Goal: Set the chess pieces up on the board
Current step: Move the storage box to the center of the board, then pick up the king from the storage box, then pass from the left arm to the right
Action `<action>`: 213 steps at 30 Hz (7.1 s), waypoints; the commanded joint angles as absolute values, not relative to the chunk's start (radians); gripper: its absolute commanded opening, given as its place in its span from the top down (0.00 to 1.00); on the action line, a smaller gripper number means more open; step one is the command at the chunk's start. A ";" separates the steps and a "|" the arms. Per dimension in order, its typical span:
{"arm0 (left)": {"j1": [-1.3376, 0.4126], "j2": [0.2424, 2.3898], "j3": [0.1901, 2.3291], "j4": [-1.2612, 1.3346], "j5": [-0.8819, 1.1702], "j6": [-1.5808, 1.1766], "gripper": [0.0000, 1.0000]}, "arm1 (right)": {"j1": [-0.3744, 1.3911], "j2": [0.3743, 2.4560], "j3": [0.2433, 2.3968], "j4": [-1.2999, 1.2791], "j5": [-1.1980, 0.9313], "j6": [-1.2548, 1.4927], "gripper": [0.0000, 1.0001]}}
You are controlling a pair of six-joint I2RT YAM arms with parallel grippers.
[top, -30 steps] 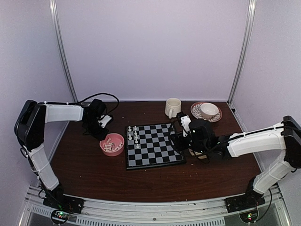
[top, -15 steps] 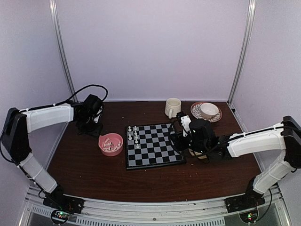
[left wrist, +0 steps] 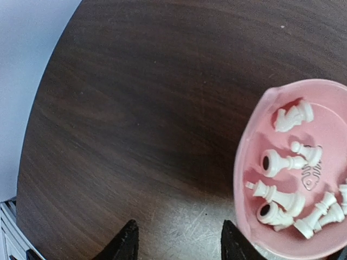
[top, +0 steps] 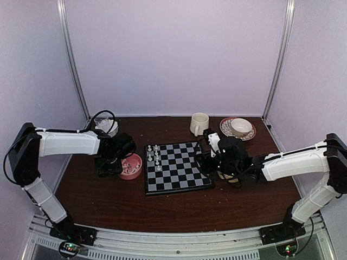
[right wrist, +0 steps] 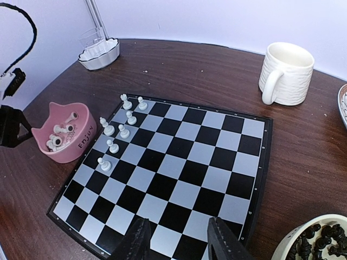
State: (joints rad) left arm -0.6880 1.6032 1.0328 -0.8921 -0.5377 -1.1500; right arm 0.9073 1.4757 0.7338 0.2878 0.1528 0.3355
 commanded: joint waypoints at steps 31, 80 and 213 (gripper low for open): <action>-0.726 1.590 0.991 -0.680 -0.513 -1.322 0.47 | 0.903 1.473 0.735 0.302 0.139 0.312 0.62; -0.479 1.518 0.908 -0.588 -0.227 -0.562 0.99 | 0.904 1.478 0.730 0.318 0.115 0.310 0.62; -0.694 1.663 0.985 0.252 0.575 -0.752 0.87 | 0.909 1.396 0.682 0.447 -0.172 0.201 0.55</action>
